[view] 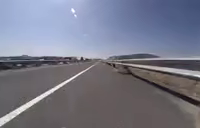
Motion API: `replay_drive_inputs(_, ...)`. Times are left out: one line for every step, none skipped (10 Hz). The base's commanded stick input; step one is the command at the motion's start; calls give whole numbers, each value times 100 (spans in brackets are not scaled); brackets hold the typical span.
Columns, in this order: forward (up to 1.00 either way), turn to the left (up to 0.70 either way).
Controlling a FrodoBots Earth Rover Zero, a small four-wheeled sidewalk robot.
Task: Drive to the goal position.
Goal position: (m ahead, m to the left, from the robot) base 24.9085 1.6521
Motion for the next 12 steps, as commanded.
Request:
replay_drive_inputs(100,0)
replay_drive_inputs(100,0)
replay_drive_inputs(100,0)
replay_drive_inputs(100,0)
replay_drive_inputs(100,0)
replay_drive_inputs(100,0)
replay_drive_inputs(100,0)
replay_drive_inputs(100,0)
replay_drive_inputs(100,0)
replay_drive_inputs(100,0)
replay_drive_inputs(100,0)
replay_drive_inputs(100,0)
